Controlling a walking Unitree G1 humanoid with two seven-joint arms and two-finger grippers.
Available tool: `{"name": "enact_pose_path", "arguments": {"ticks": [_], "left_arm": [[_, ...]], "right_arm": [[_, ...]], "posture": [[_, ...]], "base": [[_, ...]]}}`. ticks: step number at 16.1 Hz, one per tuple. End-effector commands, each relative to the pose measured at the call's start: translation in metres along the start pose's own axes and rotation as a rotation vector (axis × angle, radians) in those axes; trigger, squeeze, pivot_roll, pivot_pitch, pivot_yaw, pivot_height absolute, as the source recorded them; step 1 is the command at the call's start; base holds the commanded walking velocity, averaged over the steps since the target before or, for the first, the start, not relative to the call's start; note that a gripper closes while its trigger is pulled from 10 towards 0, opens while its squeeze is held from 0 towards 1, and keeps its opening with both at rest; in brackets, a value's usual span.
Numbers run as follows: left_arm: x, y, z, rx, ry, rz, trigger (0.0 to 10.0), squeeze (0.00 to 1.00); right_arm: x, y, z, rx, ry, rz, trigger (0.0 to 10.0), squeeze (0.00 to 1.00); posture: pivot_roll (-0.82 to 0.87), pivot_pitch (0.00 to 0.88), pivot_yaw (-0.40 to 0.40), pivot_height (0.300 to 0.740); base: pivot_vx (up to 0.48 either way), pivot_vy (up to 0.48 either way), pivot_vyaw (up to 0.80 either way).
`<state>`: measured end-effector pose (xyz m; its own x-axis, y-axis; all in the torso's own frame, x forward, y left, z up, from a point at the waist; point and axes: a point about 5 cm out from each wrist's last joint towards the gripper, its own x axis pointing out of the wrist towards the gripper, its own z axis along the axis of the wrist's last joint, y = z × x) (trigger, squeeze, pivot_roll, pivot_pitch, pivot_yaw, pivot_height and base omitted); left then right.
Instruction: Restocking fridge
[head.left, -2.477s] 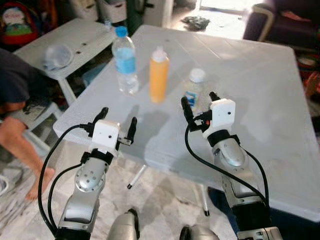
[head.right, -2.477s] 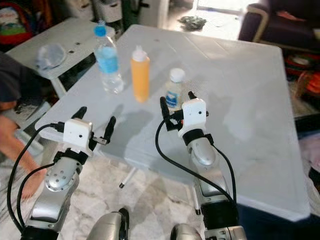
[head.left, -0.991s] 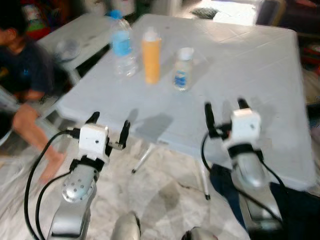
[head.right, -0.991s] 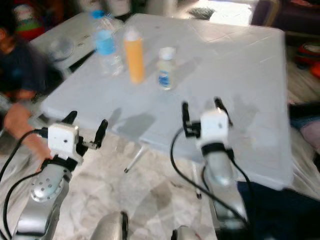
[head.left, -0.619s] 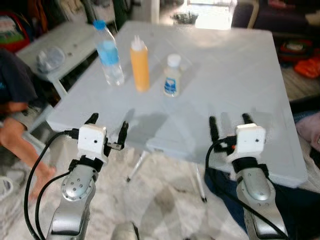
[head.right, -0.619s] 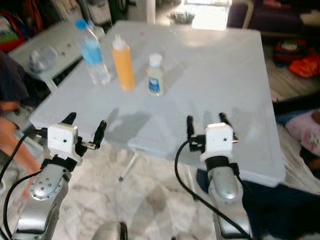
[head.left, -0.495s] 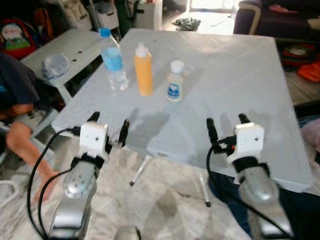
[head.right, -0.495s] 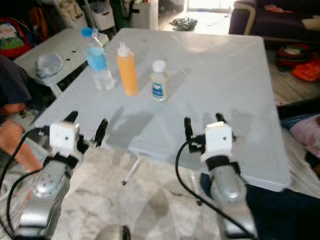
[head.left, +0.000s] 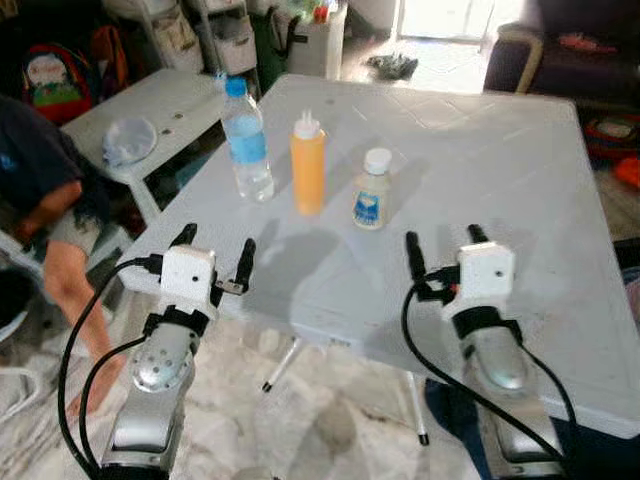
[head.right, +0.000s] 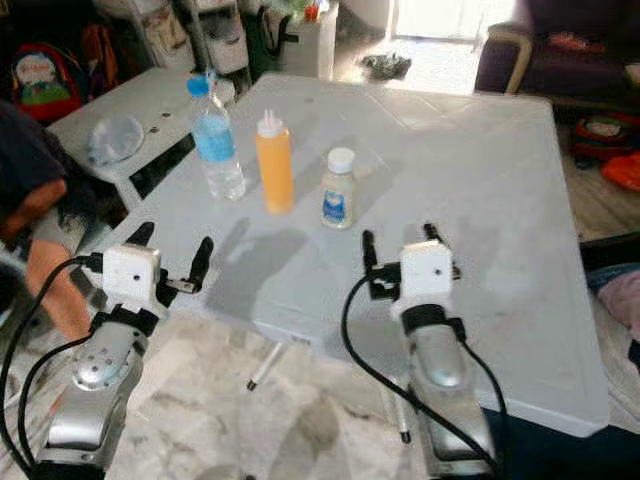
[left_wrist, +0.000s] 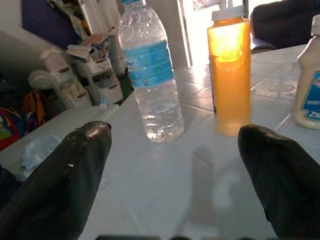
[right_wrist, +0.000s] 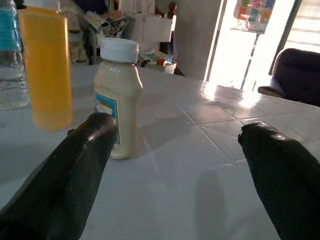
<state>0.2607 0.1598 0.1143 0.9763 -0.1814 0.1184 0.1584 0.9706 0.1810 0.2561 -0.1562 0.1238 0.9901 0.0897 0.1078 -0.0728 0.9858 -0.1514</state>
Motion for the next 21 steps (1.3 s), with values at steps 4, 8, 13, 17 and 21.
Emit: {"name": "enact_pose_path", "arguments": {"ticks": [4,8,13,17,21], "left_arm": [[-0.007,0.003,-0.018,-0.019,0.079,0.012,10.0,0.0],[-0.004,-0.01,-0.016,-0.038,0.041,-0.008,10.0,0.0],[0.005,-0.006,-0.003,-0.011,-0.017,-0.002,10.0,0.0],[0.006,0.006,0.002,0.012,-0.03,0.049,10.0,0.0],[0.003,0.001,0.001,0.008,-0.023,0.04,10.0,0.0]], "right_arm": [[0.0,-0.009,-0.002,0.0,0.038,0.001,10.0,0.0],[-0.007,-0.01,-0.009,0.01,0.029,-0.028,10.0,0.0],[0.004,-0.008,0.001,-0.03,-0.019,0.006,10.0,0.0],[0.015,0.01,0.019,-0.004,-0.103,0.143,10.0,0.0],[0.016,0.025,0.028,-0.021,-0.148,0.216,10.0,0.0]], "posture": [[-0.05,0.0,0.042,0.74],[-0.05,0.0,0.059,0.74],[-0.05,0.0,0.05,0.74],[-0.02,0.0,0.045,0.74],[-0.02,0.0,0.044,0.74]], "base": [[0.436,0.0,0.0],[0.428,0.0,0.0],[0.085,0.0,0.0],[0.0,0.0,0.19],[0.0,0.0,0.72]]}}
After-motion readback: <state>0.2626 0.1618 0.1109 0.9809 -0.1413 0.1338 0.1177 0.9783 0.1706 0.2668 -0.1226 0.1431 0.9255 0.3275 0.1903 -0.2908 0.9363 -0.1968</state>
